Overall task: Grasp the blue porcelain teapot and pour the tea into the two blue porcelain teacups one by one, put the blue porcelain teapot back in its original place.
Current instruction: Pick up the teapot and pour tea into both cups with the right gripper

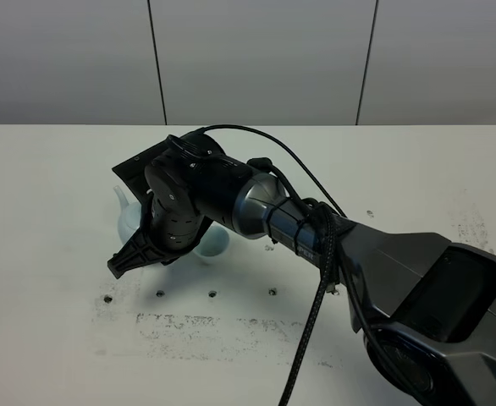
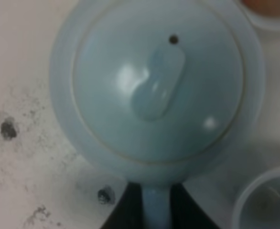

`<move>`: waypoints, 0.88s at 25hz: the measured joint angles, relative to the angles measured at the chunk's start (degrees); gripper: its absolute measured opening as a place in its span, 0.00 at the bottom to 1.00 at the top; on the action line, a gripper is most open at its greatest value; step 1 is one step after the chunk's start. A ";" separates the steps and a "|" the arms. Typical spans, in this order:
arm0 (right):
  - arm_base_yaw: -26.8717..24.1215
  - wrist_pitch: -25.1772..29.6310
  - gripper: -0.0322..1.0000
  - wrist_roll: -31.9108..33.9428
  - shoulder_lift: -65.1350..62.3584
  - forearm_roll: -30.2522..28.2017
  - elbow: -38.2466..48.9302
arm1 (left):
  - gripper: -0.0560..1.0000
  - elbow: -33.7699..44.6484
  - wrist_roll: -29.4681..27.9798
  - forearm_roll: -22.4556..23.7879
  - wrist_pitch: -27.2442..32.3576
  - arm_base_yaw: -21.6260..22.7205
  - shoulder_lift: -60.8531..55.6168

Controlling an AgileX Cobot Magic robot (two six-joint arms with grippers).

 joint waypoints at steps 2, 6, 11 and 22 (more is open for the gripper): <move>0.20 -0.11 0.09 0.05 0.25 -0.75 0.00 | 0.26 0.00 0.00 0.00 0.00 0.00 0.00; 0.37 -0.37 0.09 0.37 1.26 -1.30 0.00 | 0.26 0.00 0.00 0.00 0.00 0.00 0.00; 0.80 -0.45 0.09 0.80 1.41 -2.74 0.00 | 0.26 0.00 0.00 0.00 0.00 0.00 0.00; 0.26 4.48 0.09 -3.55 -5.77 -3.18 -0.19 | 0.26 0.00 0.00 0.00 0.00 0.00 0.00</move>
